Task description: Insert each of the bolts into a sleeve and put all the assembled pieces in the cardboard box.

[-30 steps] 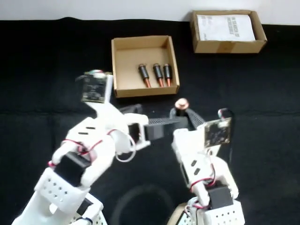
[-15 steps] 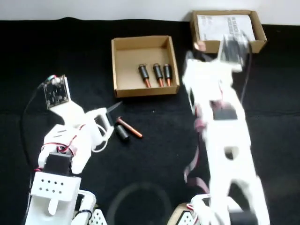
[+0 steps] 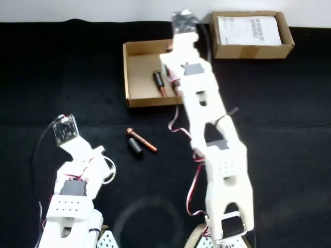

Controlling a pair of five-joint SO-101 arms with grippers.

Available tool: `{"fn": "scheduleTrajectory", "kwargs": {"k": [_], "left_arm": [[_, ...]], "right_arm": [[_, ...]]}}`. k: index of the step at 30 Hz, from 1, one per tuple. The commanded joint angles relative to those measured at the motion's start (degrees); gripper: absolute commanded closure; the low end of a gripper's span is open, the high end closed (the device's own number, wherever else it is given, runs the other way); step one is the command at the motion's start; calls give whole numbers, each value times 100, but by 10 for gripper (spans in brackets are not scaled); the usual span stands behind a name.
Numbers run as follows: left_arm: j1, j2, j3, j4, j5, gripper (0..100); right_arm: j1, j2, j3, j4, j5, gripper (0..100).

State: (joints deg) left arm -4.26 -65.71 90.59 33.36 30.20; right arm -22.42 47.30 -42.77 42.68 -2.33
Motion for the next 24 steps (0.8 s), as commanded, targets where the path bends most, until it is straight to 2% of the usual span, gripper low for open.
{"fn": "scheduleTrajectory", "kwargs": {"k": [1,4,6,8,11,13,20,24], "left_arm": [[-66,-84,48,-185,-35,991],[-66,-84,75,-185,-35,991],[-66,-84,75,-185,-35,991],[-66,-84,92,-185,-35,991],[-66,-84,92,-185,-35,991],[-66,-84,92,-185,-35,991],[-66,-84,92,-185,-35,991],[-92,-84,66,-185,-18,991]], "right_arm": [[-101,857,-1613,400,149,992],[-57,1560,-2299,505,193,991],[-40,1912,-2545,585,475,981],[-40,2149,-2695,796,738,922],[-13,2281,-2879,1068,615,792],[-4,2281,-3073,1209,598,746],[-75,2281,-4207,1807,598,742],[-207,2281,-5341,2818,598,742]]}}
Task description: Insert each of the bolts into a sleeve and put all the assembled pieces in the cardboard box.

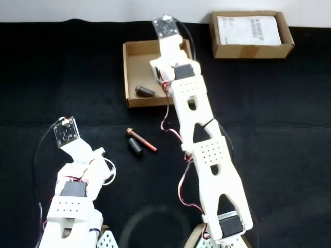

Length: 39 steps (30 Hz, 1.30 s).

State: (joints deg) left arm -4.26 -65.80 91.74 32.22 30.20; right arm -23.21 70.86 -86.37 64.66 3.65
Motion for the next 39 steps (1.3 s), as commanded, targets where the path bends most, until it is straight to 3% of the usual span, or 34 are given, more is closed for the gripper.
{"fn": "scheduleTrajectory", "kwargs": {"k": [1,8,13,18,28,33,39], "left_arm": [[-154,-75,-48,-70,-18,991],[-875,-40,-22,-35,-9,991],[-1684,-57,-31,167,-35,991],[-1692,-66,-22,211,-35,991],[-1692,-66,-22,211,-44,991],[-1692,-66,-22,211,-44,991],[-1692,-66,-22,237,-44,991]], "right_arm": [[-180,-75,-1314,971,0,742],[-629,-1024,-1499,3635,0,742],[-901,-1490,-1015,3670,0,742],[-1305,-2343,75,3670,-352,742],[-2009,-4734,4277,3635,-1451,742],[-2413,-4822,5930,3204,-1846,742],[-2941,-4664,6466,2580,-1811,742]]}}
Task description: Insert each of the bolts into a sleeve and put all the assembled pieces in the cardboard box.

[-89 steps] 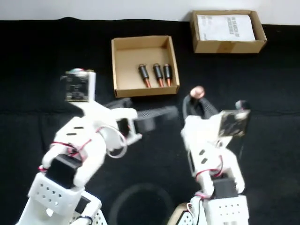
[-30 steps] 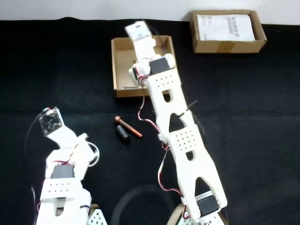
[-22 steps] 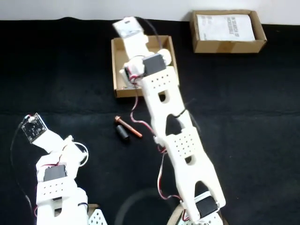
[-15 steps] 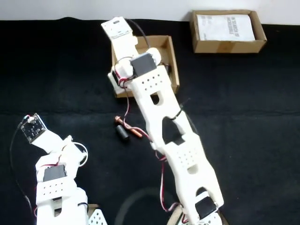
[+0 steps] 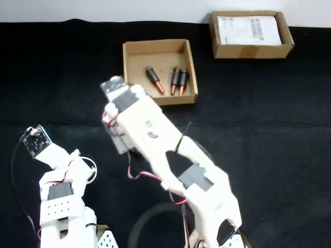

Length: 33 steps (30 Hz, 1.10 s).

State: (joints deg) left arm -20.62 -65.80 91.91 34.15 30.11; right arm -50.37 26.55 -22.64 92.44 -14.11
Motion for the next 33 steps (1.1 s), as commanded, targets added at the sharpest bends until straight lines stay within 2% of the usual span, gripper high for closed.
{"fn": "scheduleTrajectory", "kwargs": {"k": [1,5,9,11,14,18,27,33], "left_arm": [[-57,-66,-40,44,-35,991],[-57,-66,-40,44,-35,991],[-57,-66,-40,44,-35,991],[-57,-66,-40,44,-35,991],[-57,-66,-40,44,-35,991],[-57,-75,-48,53,-35,991],[-57,-75,-48,35,-35,991],[-57,-75,-48,35,-35,991]], "right_arm": [[-286,-171,92,-277,-35,743],[-321,171,48,-470,-35,759],[-215,470,40,-637,-35,890],[-163,505,40,-673,-26,925],[-40,523,40,-804,0,924],[4,532,75,-866,448,924],[163,523,48,-840,598,848],[163,576,101,-1209,607,848]]}}
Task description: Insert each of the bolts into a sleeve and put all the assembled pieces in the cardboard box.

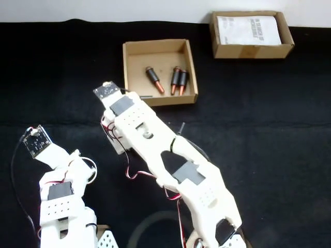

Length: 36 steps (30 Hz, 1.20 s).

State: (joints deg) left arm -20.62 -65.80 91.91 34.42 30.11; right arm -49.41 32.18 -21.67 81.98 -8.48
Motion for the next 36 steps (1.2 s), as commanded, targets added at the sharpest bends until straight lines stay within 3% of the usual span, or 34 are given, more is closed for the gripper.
{"fn": "scheduleTrajectory", "kwargs": {"k": [1,13,16,21,29,36], "left_arm": [[-57,-75,-48,9,-35,991],[-48,-75,-48,0,-35,991],[-48,-75,-48,0,-35,991],[4,-75,-92,35,0,991],[1393,-22,-1815,1662,563,991],[2536,629,-2985,1081,527,981]], "right_arm": [[75,84,4,-215,44,848],[84,901,-57,-277,53,857],[40,866,-57,-259,53,986],[57,769,-163,198,44,992],[558,-470,-1182,1279,53,992],[1499,-1490,-1543,1464,53,992]]}}
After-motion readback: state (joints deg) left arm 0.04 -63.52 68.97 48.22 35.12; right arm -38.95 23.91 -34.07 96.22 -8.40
